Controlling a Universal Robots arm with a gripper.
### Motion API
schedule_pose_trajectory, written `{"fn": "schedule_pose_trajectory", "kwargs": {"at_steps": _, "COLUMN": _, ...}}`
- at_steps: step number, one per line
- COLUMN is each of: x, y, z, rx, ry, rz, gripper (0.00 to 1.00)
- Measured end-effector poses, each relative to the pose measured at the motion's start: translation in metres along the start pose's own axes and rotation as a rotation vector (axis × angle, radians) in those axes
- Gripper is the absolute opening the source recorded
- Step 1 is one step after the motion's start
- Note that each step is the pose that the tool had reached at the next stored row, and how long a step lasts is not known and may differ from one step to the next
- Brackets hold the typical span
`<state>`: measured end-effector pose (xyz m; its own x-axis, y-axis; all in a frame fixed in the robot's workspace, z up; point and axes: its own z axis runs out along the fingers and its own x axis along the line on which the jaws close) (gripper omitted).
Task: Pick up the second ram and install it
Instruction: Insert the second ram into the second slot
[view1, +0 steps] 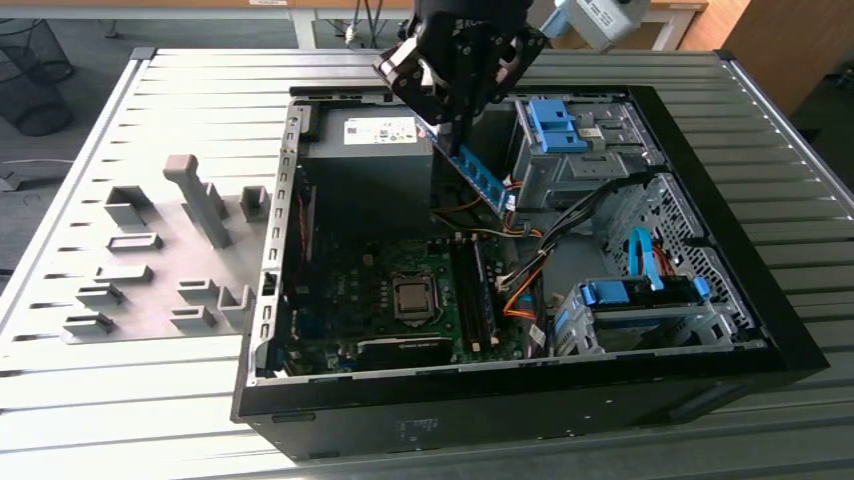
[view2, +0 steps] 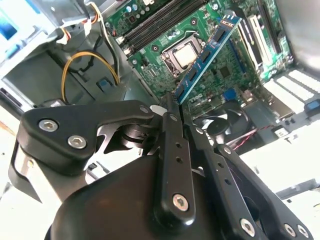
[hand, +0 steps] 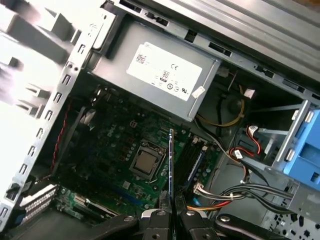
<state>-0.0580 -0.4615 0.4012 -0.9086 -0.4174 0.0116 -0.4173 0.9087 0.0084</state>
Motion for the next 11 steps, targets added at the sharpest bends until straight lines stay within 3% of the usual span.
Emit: {"fn": "schedule_pose_trajectory", "kwargs": {"at_steps": 11, "x": 0.0, "y": 0.0, "z": 0.0011, "rx": -0.0004, "ry": -0.0008, "rz": 0.196, "gripper": 0.14}}
